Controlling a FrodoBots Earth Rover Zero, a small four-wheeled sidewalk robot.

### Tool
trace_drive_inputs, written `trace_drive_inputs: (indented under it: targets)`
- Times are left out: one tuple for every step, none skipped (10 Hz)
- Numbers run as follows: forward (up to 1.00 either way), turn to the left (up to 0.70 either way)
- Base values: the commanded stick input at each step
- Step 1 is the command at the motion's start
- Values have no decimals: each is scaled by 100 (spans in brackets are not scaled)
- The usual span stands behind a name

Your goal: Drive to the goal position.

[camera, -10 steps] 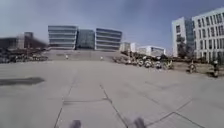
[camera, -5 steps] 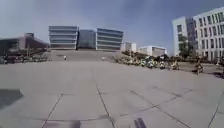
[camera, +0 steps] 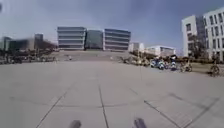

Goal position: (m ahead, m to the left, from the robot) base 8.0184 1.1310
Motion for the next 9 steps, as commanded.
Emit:
trace_drive_inputs:
  targets:
    - [100,31]
    - [100,12]
    - [100,0]
    - [100,0]
    - [100,0]
    - [100,0]
    - [100,0]
    - [100,0]
    - [100,0]
